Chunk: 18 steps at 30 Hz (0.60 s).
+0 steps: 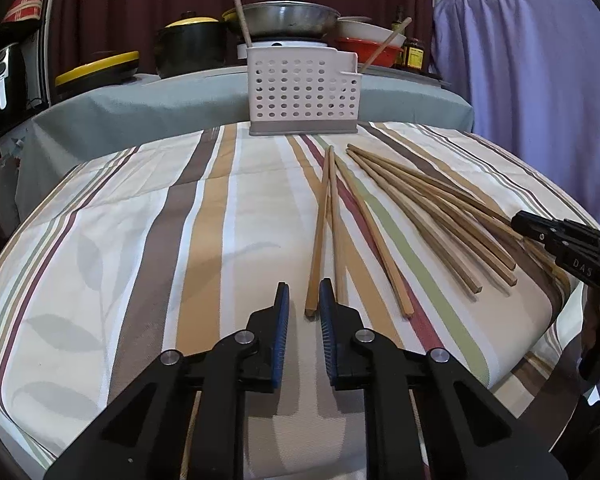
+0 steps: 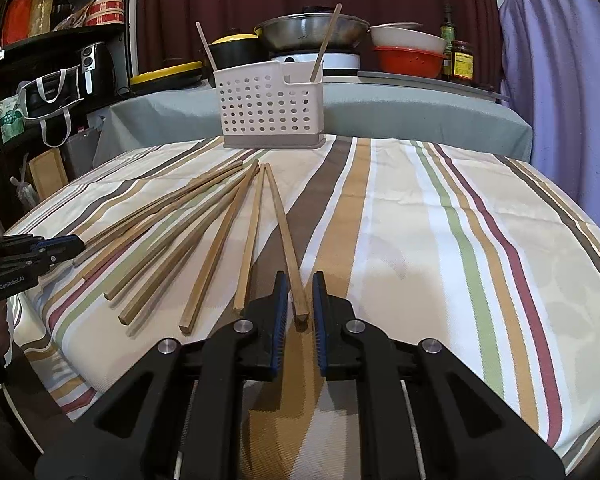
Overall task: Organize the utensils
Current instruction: 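Close the left tool on a chopstick while the right tool grasps another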
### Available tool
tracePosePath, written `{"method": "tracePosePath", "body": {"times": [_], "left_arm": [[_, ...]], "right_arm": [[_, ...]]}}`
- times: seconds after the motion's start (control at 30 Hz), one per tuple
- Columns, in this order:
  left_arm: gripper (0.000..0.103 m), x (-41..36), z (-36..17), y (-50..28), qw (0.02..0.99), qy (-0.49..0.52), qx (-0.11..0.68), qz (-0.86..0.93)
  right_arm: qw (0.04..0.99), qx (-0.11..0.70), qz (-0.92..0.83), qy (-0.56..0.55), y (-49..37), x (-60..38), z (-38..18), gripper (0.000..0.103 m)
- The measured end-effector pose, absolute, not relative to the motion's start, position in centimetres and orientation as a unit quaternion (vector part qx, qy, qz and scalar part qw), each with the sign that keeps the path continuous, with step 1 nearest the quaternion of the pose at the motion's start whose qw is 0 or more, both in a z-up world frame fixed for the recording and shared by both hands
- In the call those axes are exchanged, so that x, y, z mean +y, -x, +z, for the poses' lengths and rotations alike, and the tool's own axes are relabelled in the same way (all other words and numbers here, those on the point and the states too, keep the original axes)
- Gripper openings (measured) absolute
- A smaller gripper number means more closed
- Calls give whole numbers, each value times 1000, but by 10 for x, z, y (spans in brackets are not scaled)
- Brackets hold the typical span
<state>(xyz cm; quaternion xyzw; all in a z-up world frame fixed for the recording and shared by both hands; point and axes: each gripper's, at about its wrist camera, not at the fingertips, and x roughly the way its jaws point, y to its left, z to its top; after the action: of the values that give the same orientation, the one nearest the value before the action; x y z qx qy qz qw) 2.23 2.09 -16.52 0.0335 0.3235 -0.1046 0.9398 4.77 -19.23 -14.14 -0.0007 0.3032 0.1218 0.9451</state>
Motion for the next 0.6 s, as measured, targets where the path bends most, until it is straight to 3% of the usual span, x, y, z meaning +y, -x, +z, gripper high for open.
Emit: {"method": "tracePosePath", "body": {"times": [0.13,0.27,0.6], "left_arm": [[16,15,-166,-22,940,-46,320,-110],[8,17,-166,-23,941,-42,319,-109],[7,16,-165,-22,941,-44,317,-109]], "right_arm": [[944,306,121,1,-49,-192,-143,13],[944,307,122,1,-49,-191,-145,13],[945,304,122,3,-47,-191,-147,13]]}}
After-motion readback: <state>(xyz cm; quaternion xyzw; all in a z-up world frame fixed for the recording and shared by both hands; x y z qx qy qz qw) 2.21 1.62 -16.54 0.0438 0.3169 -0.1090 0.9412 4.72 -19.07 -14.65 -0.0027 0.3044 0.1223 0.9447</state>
